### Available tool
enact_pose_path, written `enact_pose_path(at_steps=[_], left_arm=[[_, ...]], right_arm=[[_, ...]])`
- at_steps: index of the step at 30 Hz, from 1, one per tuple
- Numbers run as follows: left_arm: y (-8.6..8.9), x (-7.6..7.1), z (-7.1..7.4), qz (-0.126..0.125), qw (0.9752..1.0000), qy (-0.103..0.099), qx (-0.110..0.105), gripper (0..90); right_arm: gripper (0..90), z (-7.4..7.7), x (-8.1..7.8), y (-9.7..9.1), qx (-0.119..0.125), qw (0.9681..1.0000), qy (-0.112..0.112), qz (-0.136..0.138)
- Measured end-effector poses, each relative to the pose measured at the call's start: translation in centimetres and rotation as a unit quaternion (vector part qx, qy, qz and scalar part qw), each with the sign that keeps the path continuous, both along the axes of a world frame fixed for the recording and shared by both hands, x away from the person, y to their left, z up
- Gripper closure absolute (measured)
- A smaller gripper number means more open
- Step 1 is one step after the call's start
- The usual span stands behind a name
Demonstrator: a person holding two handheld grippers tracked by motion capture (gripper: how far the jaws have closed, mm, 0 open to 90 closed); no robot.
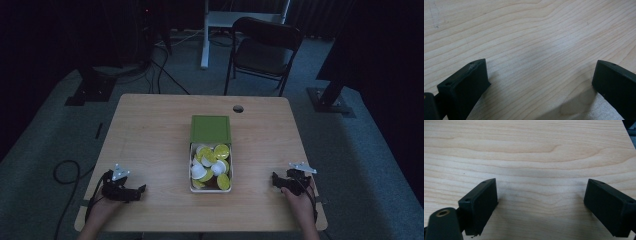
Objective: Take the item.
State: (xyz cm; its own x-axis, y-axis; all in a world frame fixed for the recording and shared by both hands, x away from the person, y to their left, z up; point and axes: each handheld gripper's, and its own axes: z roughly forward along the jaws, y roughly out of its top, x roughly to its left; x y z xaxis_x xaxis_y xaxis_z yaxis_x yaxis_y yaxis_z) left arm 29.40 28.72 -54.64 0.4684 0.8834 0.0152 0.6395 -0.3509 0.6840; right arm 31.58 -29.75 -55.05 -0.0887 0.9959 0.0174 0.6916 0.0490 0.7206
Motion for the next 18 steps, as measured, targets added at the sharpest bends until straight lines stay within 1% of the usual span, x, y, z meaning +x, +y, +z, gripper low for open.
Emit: enact_pose_path(at_steps=[2, 7, 11, 13, 16, 18], left_arm=[[-0.2, 0.0, 0.0, 0.007, 1.0, 0.001, 0.0, 0.5], [-0.2, 0.1, 0.0, 0.006, 1.0, 0.0, 0.0, 0.5], [-0.4, 0.1, 0.0, 0.012, 0.9999, 0.0, 0.0, 0.5], [-0.4, 0.1, 0.0, 0.012, 0.9999, 0.0, 0.0, 0.5], [-0.4, 0.1, 0.0, 0.013, 0.9999, 0.0, 0.0, 0.5], [-0.4, 0.1, 0.0, 0.013, 0.9999, 0.0, 0.0, 0.5]], right_arm=[[11.1, 0.0, 0.0, 0.1, 0.0, 1.0, 0.0, -0.003], [11.1, 0.0, -0.2, 0.5, 0.008, 0.9998, -0.002, -0.016], [11.1, 0.2, -0.4, 1.2, 0.012, 0.9997, 0.004, -0.021], [11.0, 0.2, -0.5, 1.5, 0.004, 0.9997, 0.003, -0.022], [11.1, 0.4, -0.7, 2.0, 0.007, 0.9997, 0.005, -0.023], [11.0, 0.7, -0.9, 2.4, 0.008, 0.9996, 0.0, -0.025]])
